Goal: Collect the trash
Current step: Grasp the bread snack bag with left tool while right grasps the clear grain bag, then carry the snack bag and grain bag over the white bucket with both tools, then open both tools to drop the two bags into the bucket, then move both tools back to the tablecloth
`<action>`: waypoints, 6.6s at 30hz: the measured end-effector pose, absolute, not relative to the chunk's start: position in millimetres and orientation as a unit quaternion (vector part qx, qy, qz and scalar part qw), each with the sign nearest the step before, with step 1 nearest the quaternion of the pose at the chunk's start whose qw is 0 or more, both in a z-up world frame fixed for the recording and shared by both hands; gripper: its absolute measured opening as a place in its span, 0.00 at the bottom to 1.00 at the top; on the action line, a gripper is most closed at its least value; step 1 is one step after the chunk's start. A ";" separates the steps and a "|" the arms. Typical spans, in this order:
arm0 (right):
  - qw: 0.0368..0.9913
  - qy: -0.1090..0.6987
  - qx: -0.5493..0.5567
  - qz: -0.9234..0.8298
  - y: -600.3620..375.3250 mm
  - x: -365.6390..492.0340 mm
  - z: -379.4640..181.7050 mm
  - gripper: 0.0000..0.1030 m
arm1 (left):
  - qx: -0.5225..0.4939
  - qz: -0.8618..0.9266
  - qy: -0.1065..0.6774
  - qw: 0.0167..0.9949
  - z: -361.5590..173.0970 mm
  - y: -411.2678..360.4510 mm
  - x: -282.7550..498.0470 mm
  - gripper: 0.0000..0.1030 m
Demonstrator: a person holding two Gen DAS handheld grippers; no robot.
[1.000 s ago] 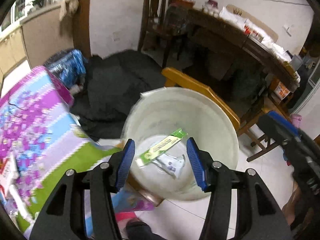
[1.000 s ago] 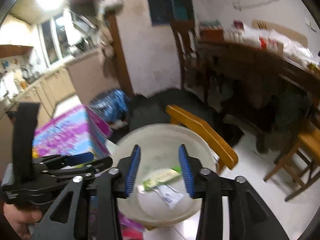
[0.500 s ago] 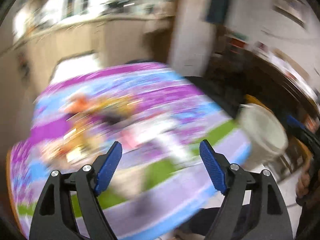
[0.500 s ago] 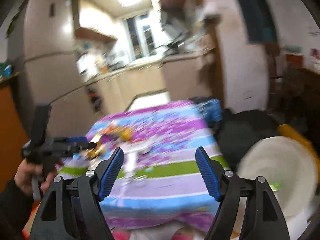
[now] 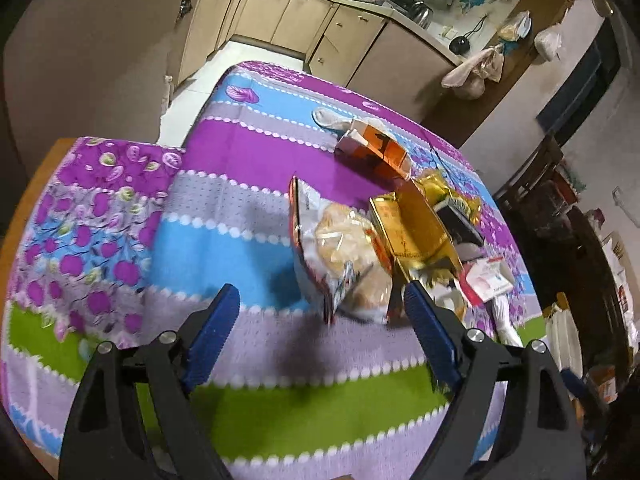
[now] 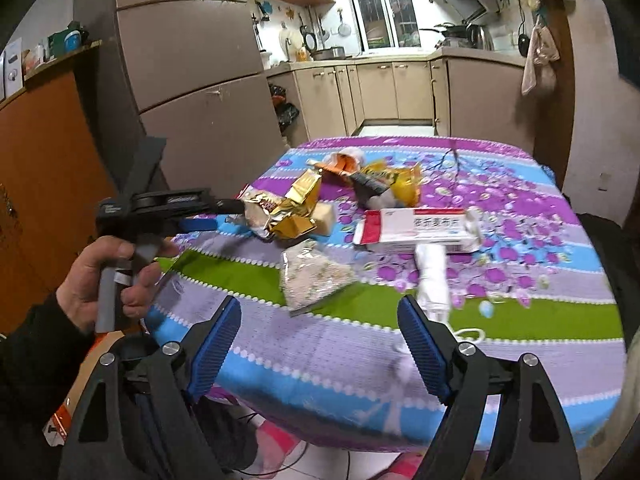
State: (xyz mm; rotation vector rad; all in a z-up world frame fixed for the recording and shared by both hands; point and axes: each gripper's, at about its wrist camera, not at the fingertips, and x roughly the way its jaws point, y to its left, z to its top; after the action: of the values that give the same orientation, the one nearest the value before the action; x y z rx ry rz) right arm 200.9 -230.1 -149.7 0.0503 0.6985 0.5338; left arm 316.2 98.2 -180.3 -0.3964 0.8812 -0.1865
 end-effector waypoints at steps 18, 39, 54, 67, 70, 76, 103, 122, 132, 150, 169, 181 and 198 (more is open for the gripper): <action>0.887 0.361 -0.022 0.286 -192.5 262.0 -175.8 0.77 | -0.209 -0.104 0.401 0.886 -198.8 88.3 337.2 0.43; 0.879 0.385 -0.098 0.265 -153.8 296.5 -195.7 0.34 | -0.206 -0.096 0.370 0.901 -175.5 93.1 306.7 0.35; 0.965 0.220 -0.009 0.146 -206.0 226.6 -101.4 0.34 | -0.042 -0.030 0.255 0.965 -77.4 32.0 231.9 0.35; 0.985 0.151 0.005 0.081 -256.8 185.9 -39.2 0.34 | 0.003 -0.039 0.206 0.978 -34.8 -18.0 186.0 0.36; 0.986 0.150 0.007 0.077 -264.3 179.7 -35.7 0.34 | 0.002 -0.041 0.202 0.979 -27.7 -20.6 182.4 0.36; 0.987 0.148 0.009 0.066 -275.2 169.5 -27.4 0.34 | 0.008 -0.053 0.198 0.979 -18.5 -35.8 180.8 0.36; 0.958 0.217 0.050 -0.180 -552.5 101.8 2.0 0.34 | 0.075 -0.319 0.231 0.916 -4.6 -319.0 203.7 0.36; 0.877 0.415 0.153 -0.189 -707.5 155.3 -126.3 0.35 | 0.151 -0.395 0.438 0.793 -112.1 -479.8 254.8 0.36; 0.866 0.434 0.162 -0.191 -704.6 151.2 -161.0 0.35 | 0.162 -0.379 0.464 0.784 -140.9 -493.9 262.4 0.36; 0.872 0.414 0.173 -0.197 -704.9 142.9 -154.1 0.40 | 0.173 -0.357 0.461 0.793 -143.1 -497.2 265.5 0.53; 0.972 0.174 0.096 -0.123 -559.2 59.1 -51.8 0.73 | 0.145 -0.356 0.354 0.853 -76.0 -365.7 223.2 0.57; 0.966 0.228 0.110 0.052 -410.6 124.6 -81.9 0.77 | -0.019 -0.126 0.377 0.918 -81.3 -45.1 294.1 0.69; 0.941 0.309 0.078 0.114 -329.2 175.3 -126.0 0.77 | -0.078 -0.085 0.506 0.855 -166.2 17.9 398.9 0.79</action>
State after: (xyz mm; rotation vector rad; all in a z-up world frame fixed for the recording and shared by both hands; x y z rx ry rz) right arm 175.3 -329.2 -126.0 0.1583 0.6315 0.2319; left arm 398.9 17.9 -166.2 -0.1646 1.0640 -0.1784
